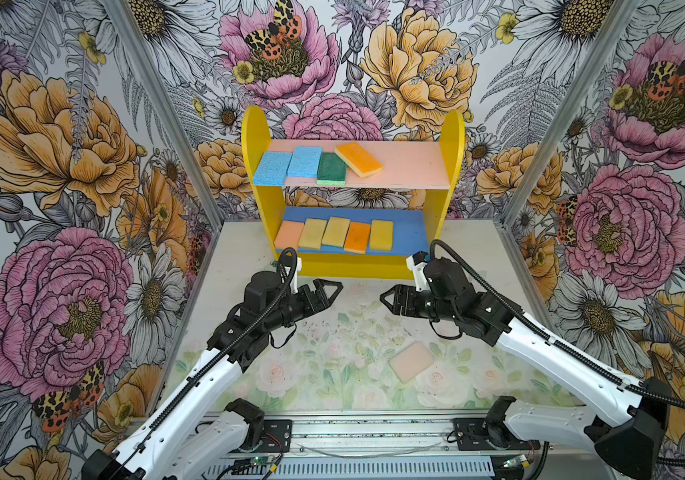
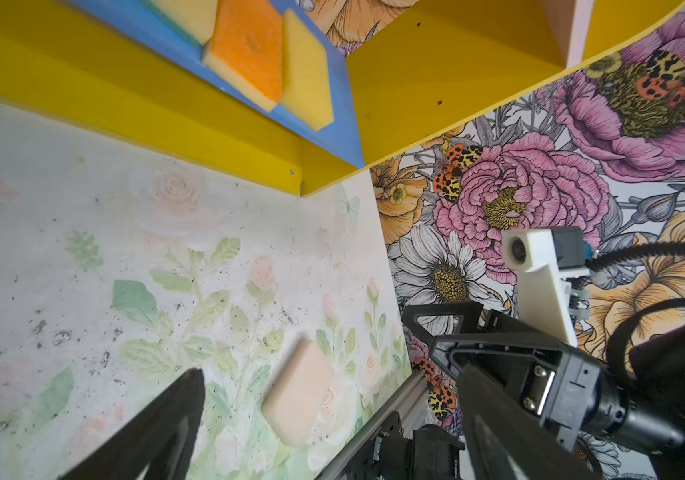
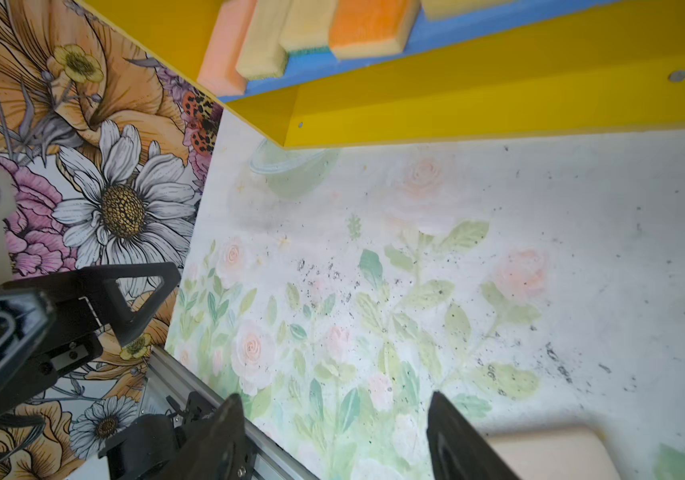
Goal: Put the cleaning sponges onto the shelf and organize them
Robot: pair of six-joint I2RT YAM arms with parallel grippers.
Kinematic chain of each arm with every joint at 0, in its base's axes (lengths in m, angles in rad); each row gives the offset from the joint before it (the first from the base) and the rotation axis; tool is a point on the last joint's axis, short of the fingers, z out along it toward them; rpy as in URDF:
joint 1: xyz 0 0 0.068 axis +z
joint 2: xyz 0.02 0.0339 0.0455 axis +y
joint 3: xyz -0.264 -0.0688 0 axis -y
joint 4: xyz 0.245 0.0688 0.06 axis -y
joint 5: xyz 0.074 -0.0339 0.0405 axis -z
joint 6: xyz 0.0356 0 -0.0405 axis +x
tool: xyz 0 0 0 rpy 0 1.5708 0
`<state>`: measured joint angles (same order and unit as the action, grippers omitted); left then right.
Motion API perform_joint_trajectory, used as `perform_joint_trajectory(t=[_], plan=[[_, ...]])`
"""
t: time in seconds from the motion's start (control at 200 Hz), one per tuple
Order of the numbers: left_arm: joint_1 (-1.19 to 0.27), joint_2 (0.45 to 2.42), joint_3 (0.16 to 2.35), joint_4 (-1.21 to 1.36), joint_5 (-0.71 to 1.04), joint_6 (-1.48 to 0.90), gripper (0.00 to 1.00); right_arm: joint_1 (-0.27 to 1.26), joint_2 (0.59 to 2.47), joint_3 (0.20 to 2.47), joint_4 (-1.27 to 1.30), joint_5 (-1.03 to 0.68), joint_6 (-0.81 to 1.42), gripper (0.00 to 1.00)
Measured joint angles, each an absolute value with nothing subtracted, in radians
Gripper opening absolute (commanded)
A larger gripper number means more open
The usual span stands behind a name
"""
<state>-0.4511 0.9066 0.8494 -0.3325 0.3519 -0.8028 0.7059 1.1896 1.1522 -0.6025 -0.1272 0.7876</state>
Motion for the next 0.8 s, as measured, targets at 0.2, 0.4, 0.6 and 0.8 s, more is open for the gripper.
perform_joint_trajectory(t=[0.2, 0.4, 0.6, 0.8], plan=[[-0.373, 1.036, 1.195, -0.288, 0.343, -0.786, 0.91, 0.635, 1.29, 1.432, -0.554, -0.139, 0.735, 0.7], [-0.346, 1.285, 1.56, -0.261, 0.344, -0.822, 0.86, 0.597, 1.312, 1.485, -0.548, -0.156, 0.709, 0.7], [-0.41, 1.536, 1.855, -0.358, 0.343, -0.846, 0.85, 0.56, 1.416, 1.647, -0.562, -0.17, 0.65, 0.7], [-0.428, 1.712, 2.109, -0.53, 0.324, -0.849, 0.8, 0.525, 1.456, 1.726, -0.557, -0.197, 0.63, 0.7]])
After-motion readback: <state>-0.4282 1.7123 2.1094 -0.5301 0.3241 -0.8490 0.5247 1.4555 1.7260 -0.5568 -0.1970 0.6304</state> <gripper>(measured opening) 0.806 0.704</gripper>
